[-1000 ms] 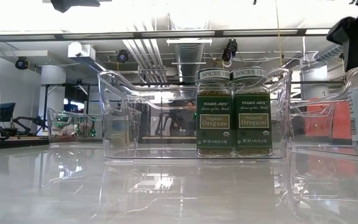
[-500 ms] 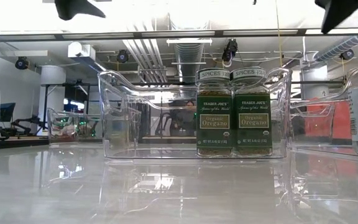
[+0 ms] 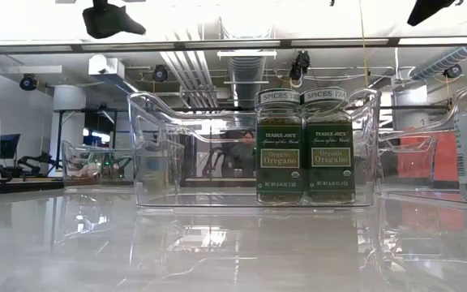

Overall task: Sort spices by type
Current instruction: Put the gold seasoning bottle into the bottom right transparent bin

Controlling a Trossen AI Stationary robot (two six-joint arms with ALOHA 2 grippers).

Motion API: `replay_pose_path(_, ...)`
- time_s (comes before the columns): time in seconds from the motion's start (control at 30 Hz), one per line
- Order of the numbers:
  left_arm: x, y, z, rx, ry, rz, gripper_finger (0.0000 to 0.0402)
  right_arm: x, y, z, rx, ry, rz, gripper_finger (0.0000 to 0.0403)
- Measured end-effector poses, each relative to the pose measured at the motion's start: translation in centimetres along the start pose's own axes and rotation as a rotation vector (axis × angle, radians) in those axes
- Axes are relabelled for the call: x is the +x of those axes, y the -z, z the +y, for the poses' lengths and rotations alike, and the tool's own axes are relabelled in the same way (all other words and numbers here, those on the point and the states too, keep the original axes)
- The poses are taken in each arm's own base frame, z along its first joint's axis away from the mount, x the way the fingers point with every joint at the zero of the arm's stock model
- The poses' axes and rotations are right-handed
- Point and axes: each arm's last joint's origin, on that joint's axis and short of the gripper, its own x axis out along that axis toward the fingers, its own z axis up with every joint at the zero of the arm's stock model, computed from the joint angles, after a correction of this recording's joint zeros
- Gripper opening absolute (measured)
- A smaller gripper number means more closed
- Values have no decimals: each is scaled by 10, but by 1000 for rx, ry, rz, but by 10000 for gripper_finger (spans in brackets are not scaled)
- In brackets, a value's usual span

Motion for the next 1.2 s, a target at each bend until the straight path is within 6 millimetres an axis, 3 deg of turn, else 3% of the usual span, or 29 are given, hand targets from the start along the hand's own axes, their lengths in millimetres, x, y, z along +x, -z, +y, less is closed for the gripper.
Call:
replay_pose_path(0.1,-1,10,1,-119,88,182,331,0,-1,-1,37,18,-15,365)
replay_pose_path(0.23,-5,28,7,-219,40,411,331,1,-4,-4,90,64,-55,365)
replay_pose_path(0.57,-15,62,-7,-213,29,726,331,17,-16,-4,182,132,-92,365)
replay_pose_path(0.73,-15,82,-18,-168,-31,895,331,37,-29,7,135,133,-132,365)
replay_pose_path(0.9,-8,98,-31,-80,-54,956,331,52,-54,16,80,111,-231,365)
replay_pose_path(1.2,3,123,-53,-7,-106,1096,331,104,-98,1,-109,218,-335,365)
